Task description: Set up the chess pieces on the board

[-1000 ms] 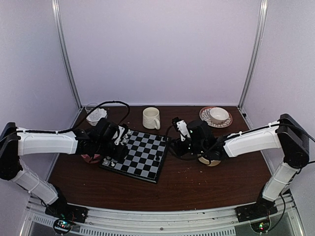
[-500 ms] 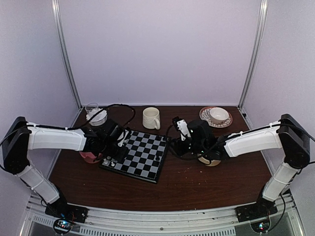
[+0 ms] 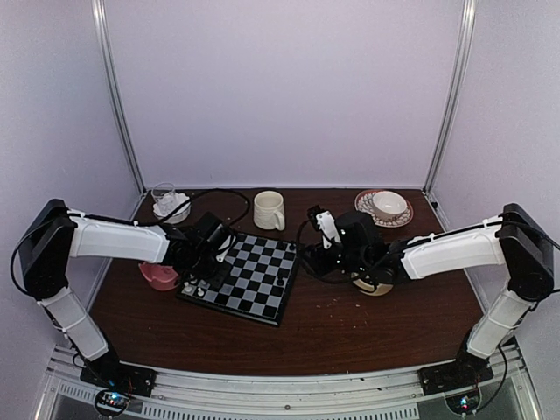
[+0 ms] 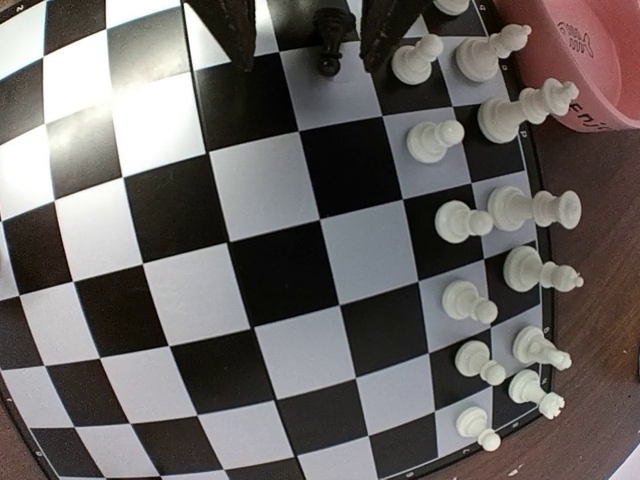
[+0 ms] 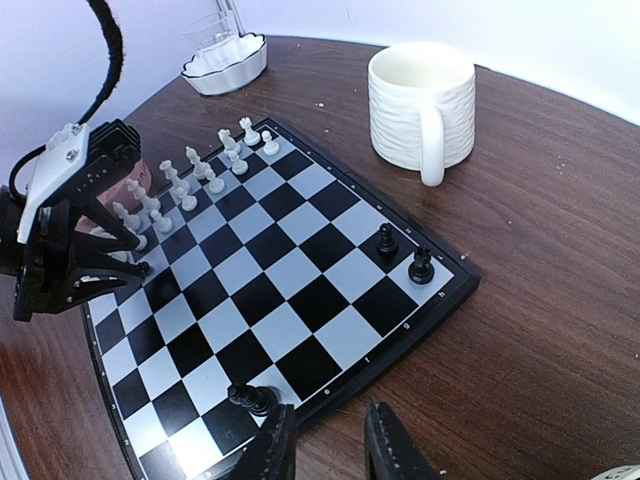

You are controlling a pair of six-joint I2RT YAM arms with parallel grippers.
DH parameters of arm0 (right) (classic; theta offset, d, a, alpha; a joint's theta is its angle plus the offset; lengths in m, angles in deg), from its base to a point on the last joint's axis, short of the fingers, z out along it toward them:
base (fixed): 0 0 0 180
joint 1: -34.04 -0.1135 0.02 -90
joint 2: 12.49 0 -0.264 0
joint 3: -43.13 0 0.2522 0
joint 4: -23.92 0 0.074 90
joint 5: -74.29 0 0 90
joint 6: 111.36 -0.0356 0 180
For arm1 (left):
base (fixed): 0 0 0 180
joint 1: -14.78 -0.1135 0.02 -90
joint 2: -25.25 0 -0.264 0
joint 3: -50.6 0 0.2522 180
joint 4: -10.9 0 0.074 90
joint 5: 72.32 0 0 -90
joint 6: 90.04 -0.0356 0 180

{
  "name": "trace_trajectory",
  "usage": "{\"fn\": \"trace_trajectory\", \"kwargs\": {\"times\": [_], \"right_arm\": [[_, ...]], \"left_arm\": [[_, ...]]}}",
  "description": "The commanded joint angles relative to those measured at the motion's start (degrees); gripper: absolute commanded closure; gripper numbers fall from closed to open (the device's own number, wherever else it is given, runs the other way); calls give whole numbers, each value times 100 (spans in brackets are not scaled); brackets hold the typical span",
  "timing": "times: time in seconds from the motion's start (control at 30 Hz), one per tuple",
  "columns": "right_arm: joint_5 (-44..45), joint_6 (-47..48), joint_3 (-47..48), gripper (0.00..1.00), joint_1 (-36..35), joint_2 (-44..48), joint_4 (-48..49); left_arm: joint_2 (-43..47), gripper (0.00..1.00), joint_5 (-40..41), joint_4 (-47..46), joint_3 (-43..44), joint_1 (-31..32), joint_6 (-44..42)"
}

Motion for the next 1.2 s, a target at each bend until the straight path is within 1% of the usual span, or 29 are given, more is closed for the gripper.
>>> {"fn": "trace_trajectory", "kwargs": {"times": [0.0,0.2,0.33,0.5,0.8,1.07,1.17], "right_arm": [[-50,-28,-69,74,-23,138,49],[-50,-12,-69,74,-23,145,43],[-51,-19,-69,75,-23,138,40],[-46,-10,-69,75,-23,137,31],[-46,-10,-51,75,-17,101,28],[-53,-10,-51,75,-17,111,32],[-59,-10,-51,75,-17,110,34]], "left_arm": [[-167,63,123,217,248,-26,-8],[-373,62,100,432,404,-27,51],[-506,67,112,652,520,-26,131],[-513,70,-10,792,531,-26,201],[-622,71,-248,1022,671,-27,289],[-715,77,-248,1059,720,-26,272],[-776,78,-219,1138,769,-26,263]]}}
